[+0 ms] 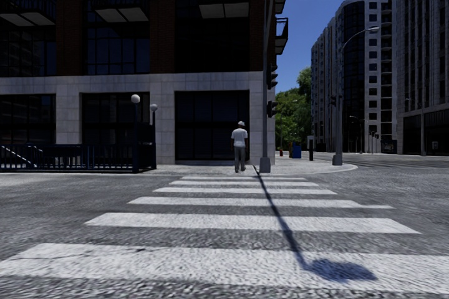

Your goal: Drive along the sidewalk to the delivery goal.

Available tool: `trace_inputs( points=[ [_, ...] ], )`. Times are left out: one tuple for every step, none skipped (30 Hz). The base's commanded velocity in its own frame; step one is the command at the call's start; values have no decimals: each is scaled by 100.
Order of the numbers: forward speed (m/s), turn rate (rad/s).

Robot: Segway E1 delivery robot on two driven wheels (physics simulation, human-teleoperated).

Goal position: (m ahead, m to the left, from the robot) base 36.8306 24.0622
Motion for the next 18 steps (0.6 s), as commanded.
trace_inputs(
  points=[
    [200,-2],
    [200,0],
    [200,0],
    [200,0],
    [200,0],
    [200,0],
    [200,0],
    [200,0],
    [200,0],
    [200,0],
    [200,0],
    [200,0],
    [200,0],
    [200,0],
    [200,0],
    [200,0],
    [200,0],
    [200,0]
  ],
)
